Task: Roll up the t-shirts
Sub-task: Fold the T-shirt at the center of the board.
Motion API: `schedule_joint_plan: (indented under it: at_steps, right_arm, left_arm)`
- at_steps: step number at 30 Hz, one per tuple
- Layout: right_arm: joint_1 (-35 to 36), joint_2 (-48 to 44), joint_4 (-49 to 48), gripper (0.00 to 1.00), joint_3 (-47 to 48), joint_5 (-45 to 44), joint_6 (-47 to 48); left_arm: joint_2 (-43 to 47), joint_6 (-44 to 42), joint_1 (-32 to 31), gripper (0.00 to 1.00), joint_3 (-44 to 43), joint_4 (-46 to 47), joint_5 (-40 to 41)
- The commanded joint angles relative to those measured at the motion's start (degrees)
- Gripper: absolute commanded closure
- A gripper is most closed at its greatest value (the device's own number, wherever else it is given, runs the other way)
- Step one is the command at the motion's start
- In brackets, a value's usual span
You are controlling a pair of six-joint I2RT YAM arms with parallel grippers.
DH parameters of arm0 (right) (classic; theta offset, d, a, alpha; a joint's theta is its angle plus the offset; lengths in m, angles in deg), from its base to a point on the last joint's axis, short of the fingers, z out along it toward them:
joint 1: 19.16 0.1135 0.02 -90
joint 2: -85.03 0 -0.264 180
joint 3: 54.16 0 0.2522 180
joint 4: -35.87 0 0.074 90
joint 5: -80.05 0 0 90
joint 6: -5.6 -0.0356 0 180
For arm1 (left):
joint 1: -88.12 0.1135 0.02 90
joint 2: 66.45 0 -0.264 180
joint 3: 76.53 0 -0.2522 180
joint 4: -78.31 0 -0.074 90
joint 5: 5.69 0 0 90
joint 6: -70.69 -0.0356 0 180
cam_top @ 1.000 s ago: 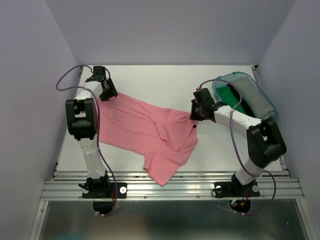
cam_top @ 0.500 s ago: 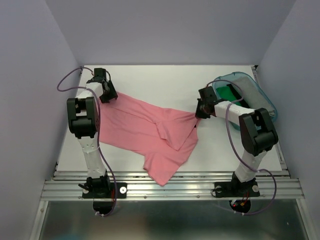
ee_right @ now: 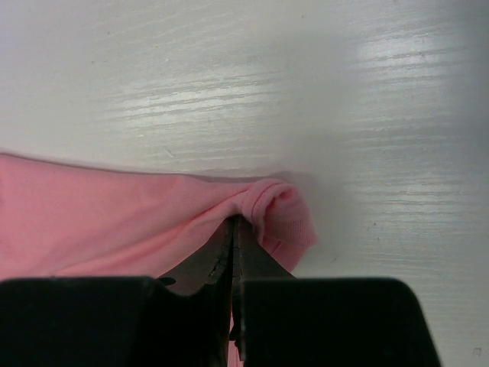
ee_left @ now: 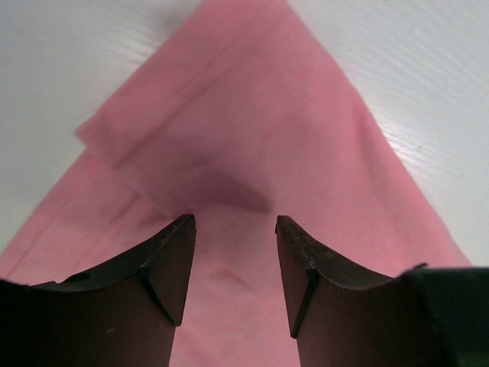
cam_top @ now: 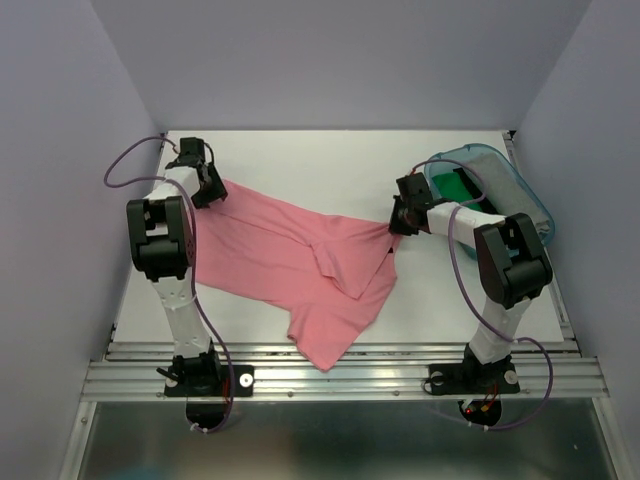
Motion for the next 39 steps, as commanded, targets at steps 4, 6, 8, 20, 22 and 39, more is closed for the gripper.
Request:
schedule_joint_plan:
  at_steps: [4,6,8,20,22,39]
  right_arm:
    - [0.13,0.55,-0.30,0.96,-0.17,0.17,0.21]
    - [0.13,0.46,-0.47,0.96,-0.35,0.26,0.21]
    - [0.13,0.46,-0.47,0.96,-0.18,0.26,0.30]
    - [0.13,1.16,-0.47,0.96,0.44,1.06,0.56]
    - [0.13,1.25,-0.47,0.96,0.53,1.14,0.56]
    - [0.13,1.25,-0.30,0.96,0.26,1.14,0.48]
  left_arm:
    - [8.75,0.52,4.93,0.45,3.63,-0.56,4.10]
    - [8.23,0.52,5.63,0.46,3.46,-0.38,3.75]
    - [7.35,0.69,5.72,0.47,2.59,-0.30,3.31]
    - [4.10,2.98,5.72,0.53,1.18,1.99,0.50]
    - [3.22,3.42,5.46,0.54,0.83,2.08,0.41]
    - [1.10,5.09,4.84,0.61,0.38,3.40,1.02]
